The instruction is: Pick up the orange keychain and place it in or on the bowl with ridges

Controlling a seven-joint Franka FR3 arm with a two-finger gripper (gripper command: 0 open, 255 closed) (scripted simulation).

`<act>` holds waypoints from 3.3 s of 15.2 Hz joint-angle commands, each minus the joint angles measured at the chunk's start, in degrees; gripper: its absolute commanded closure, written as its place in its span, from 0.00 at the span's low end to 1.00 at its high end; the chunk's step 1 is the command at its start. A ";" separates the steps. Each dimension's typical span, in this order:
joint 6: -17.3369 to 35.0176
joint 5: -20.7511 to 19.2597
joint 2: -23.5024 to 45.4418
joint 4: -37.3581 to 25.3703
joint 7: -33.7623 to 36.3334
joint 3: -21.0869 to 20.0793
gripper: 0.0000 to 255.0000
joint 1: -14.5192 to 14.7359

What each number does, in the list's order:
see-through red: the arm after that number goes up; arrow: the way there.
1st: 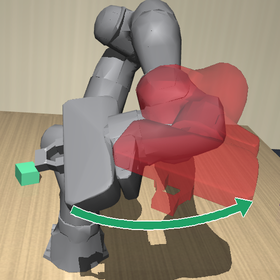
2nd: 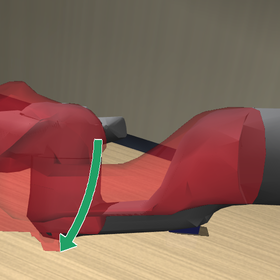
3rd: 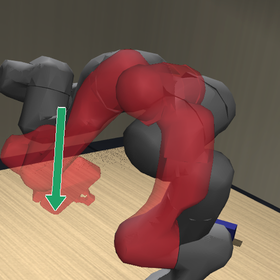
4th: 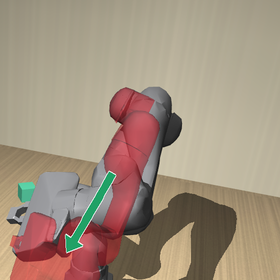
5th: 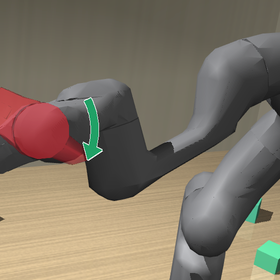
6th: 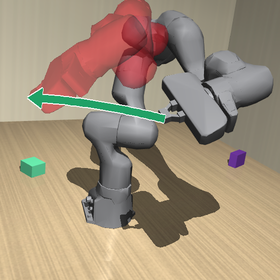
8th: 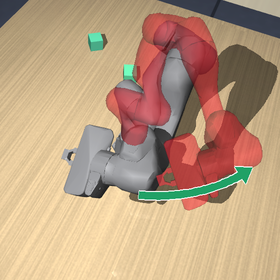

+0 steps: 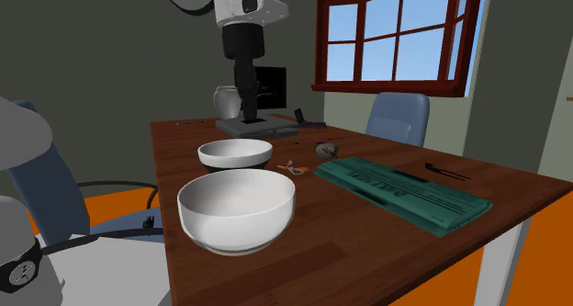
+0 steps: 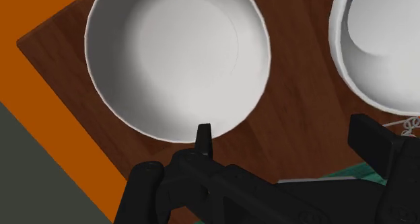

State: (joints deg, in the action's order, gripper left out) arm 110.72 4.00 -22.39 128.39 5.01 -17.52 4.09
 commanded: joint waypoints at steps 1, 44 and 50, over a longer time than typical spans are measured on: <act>2.30 -0.29 3.79 -1.12 1.67 -1.77 0.00 0.38; 10.51 -19.27 52.52 -33.70 22.25 -9.32 1.00 14.09; 9.42 -18.79 51.59 -33.93 21.84 -9.57 1.00 13.76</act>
State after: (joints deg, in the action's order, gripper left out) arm 120.75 -15.01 29.30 94.61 26.96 -26.94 17.82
